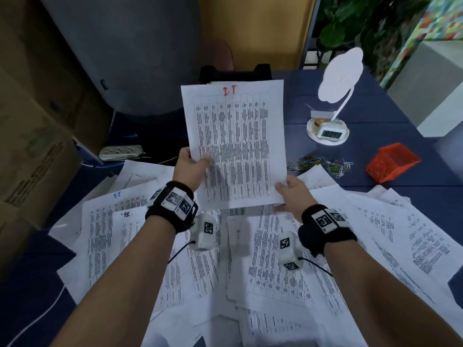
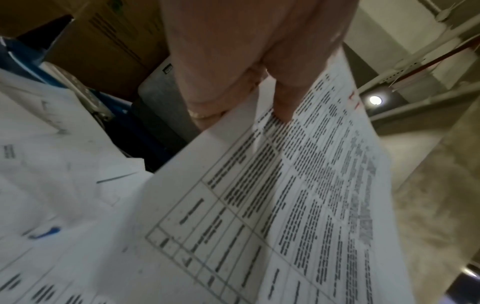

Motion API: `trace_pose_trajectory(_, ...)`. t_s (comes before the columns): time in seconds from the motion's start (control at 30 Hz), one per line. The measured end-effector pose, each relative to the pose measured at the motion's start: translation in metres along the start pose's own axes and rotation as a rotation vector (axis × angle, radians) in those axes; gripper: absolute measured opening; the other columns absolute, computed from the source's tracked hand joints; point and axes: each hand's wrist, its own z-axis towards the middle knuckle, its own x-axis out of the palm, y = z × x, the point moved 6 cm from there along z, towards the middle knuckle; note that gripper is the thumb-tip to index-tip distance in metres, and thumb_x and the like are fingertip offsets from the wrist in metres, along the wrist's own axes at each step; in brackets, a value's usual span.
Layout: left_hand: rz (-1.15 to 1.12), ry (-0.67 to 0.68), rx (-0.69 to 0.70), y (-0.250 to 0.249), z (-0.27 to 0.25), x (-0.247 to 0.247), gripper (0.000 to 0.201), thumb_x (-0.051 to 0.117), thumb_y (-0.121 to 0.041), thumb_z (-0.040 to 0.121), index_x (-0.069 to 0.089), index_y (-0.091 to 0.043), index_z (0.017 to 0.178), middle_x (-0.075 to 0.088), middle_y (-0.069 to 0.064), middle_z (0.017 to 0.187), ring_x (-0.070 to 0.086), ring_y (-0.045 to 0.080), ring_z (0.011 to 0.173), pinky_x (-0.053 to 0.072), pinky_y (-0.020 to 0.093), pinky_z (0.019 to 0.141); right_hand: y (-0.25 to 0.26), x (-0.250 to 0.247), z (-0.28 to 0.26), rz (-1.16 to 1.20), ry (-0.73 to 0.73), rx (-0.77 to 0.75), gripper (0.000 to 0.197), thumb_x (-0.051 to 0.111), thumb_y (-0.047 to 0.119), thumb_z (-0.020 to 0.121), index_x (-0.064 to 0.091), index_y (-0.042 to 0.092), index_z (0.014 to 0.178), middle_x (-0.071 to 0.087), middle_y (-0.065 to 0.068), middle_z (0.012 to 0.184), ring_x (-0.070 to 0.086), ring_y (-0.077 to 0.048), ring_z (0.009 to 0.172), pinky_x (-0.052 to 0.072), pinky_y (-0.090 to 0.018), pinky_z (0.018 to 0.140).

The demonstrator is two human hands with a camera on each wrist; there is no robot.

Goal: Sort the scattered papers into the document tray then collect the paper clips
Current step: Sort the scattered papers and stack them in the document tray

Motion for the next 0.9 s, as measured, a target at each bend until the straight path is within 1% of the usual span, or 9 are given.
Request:
trace_pose_trajectory(0.1,0.227,0.102,-0.107,0.032,-0.005,-0.001,0.046,0.059,-0.02,0.091,0.044,0.004,0.127,0.056,0.026,0.118,0.058,0.025,0.087,0.05,0.036,0.079,-0.01,0.01,-0.002,-0.011,0.114,0.068,0.017,0.045,0.008,0.098,0.052,0.011,0.113,0.061,-0.011,0.113,0.062,-0.028,0.084,0.058,-0.042,0.063)
trace_pose_trajectory(0.17,0.314,0.175,-0.246,0.072,-0.015,-0.003,0.057,0.06,-0.028,0.09,0.039,-0.005,0.137,0.05,0.016,0.134,0.053,0.03,0.116,0.046,0.044,0.097,-0.031,0.012,-0.008,-0.091,0.176,0.195,0.02,0.046,0.006,0.098,0.053,0.011,0.116,0.06,-0.009,0.111,0.06,-0.026,0.088,0.058,-0.037,0.056)
trace_pose_trajectory(0.23,0.415,0.242,-0.384,0.109,-0.025,-0.002,0.065,0.061,-0.034,0.088,0.034,-0.007,0.14,0.044,0.015,0.141,0.046,0.033,0.126,0.041,0.049,0.104,-0.057,0.013,-0.012,-0.168,0.206,0.324,0.021,0.048,0.005,0.096,0.054,0.004,0.116,0.057,-0.013,0.117,0.058,-0.031,0.096,0.056,-0.031,0.05)
trace_pose_trajectory(0.37,0.504,0.306,-0.461,0.133,-0.045,0.007,0.066,0.055,-0.025,0.094,0.021,-0.004,0.147,0.032,0.019,0.149,0.038,0.035,0.133,0.038,0.043,0.106,-0.089,0.017,-0.009,-0.322,0.24,0.36,0.031,0.048,0.004,0.095,0.05,0.002,0.125,0.056,-0.013,0.11,0.062,-0.025,0.083,0.057,-0.034,0.061)
trace_pose_trajectory(0.47,0.51,0.297,-0.454,0.136,-0.045,0.009,0.067,0.051,-0.023,0.097,0.014,-0.004,0.15,0.02,0.015,0.155,0.026,0.031,0.14,0.029,0.039,0.11,-0.089,0.015,-0.007,-0.28,0.255,0.374,0.018,0.048,0.006,0.096,0.051,0.006,0.114,0.057,-0.013,0.105,0.062,-0.026,0.082,0.06,-0.038,0.063)
trace_pose_trajectory(0.63,0.359,0.234,-0.367,0.114,-0.019,0.008,0.065,0.059,-0.03,0.092,0.027,-0.006,0.143,0.039,0.017,0.143,0.049,0.034,0.122,0.044,0.047,0.101,-0.071,0.011,0.004,-0.116,0.192,0.332,0.023,0.045,0.006,0.098,0.051,0.008,0.12,0.058,-0.012,0.116,0.059,-0.023,0.085,0.057,-0.031,0.052)
trace_pose_trajectory(0.73,0.199,0.263,-0.422,0.111,-0.008,0.012,0.065,0.063,-0.028,0.089,0.029,-0.012,0.142,0.048,0.018,0.132,0.061,0.029,0.1,0.053,0.047,0.089,-0.052,0.012,0.016,-0.023,0.144,0.295,0.02,0.043,0.006,0.099,0.049,0.006,0.118,0.056,-0.011,0.114,0.059,-0.022,0.082,0.054,-0.025,0.047)
trace_pose_trajectory(0.83,0.102,0.408,-0.484,0.109,-0.009,0.024,0.048,0.061,-0.013,0.091,0.035,-0.012,0.132,0.061,0.018,0.11,0.068,0.024,0.081,0.057,0.034,0.067,-0.031,0.012,0.035,-0.056,0.087,0.211,0.011,0.044,0.005,0.098,0.049,0.007,0.108,0.055,-0.012,0.113,0.058,-0.018,0.077,0.053,-0.022,0.047)
trace_pose_trajectory(0.9,0.088,0.402,-0.499,0.107,-0.003,0.025,0.049,0.056,-0.008,0.093,0.031,-0.012,0.134,0.063,0.018,0.098,0.065,0.022,0.072,0.052,0.029,0.057,-0.018,0.012,0.047,-0.116,0.061,0.177,0.009,0.045,0.008,0.098,0.046,0.01,0.107,0.054,-0.013,0.105,0.058,-0.016,0.066,0.048,-0.022,0.041)
